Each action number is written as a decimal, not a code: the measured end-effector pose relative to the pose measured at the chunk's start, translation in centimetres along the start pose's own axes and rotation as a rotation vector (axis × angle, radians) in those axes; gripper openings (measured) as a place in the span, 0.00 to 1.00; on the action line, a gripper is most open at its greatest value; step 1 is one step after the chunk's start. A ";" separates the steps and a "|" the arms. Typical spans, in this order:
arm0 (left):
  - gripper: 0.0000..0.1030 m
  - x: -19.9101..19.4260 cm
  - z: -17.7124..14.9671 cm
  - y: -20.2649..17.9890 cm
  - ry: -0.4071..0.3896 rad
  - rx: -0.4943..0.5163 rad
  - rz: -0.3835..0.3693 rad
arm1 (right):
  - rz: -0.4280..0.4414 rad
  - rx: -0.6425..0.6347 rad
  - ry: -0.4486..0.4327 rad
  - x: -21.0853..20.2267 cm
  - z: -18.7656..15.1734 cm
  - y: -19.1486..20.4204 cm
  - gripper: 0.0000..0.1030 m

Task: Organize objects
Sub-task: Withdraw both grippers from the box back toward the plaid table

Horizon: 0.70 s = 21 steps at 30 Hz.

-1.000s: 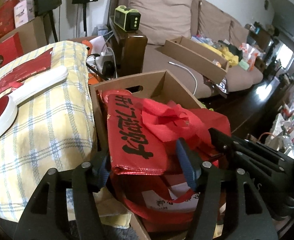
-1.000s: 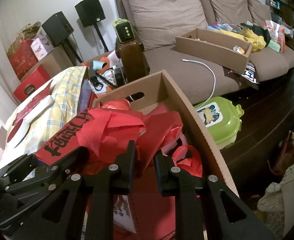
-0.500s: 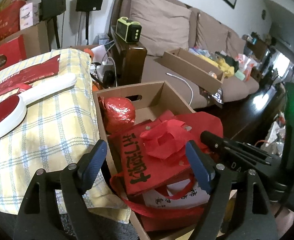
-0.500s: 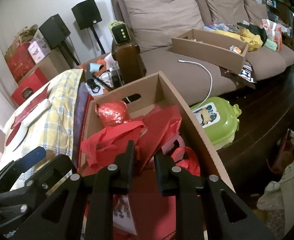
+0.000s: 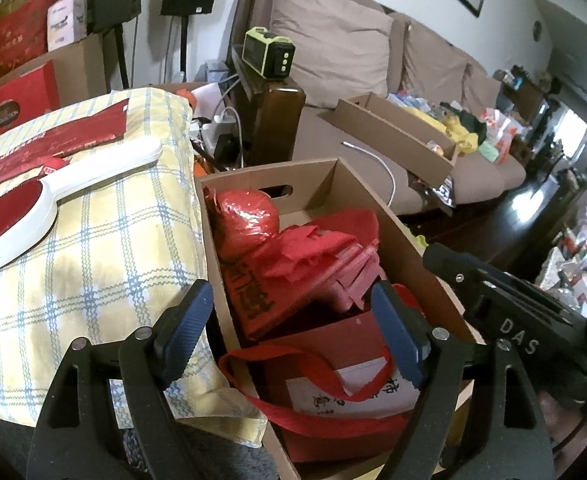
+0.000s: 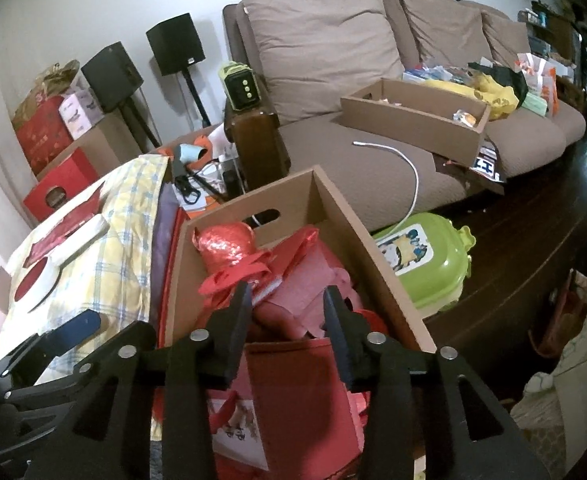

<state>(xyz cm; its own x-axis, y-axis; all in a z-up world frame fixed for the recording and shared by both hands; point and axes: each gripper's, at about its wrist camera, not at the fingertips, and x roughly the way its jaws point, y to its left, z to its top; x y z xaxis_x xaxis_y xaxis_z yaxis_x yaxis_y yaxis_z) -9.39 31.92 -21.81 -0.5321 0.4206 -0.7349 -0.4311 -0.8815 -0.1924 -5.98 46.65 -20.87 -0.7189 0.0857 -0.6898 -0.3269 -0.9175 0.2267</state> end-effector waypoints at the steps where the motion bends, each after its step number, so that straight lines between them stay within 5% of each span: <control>1: 0.77 0.0 0.0 0.0 0.001 0.000 0.002 | 0.001 0.003 -0.005 -0.1 0.0 0.0 0.39; 15: 0.77 -0.2 0.0 0.6 -0.018 -0.024 0.007 | -0.030 0.067 -0.077 -1.9 0.6 -1.6 0.39; 21: 0.77 -0.8 0.0 0.6 -0.043 -0.022 0.005 | -0.019 0.050 -0.105 -2.4 0.8 -1.3 0.26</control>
<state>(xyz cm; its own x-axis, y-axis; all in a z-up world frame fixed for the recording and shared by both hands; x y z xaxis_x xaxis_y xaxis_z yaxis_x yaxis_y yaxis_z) -9.26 31.05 -21.34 -0.5655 0.4248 -0.7069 -0.4123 -0.8880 -0.2038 -4.27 47.93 -18.94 -0.7717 0.1457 -0.6191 -0.3694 -0.8950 0.2498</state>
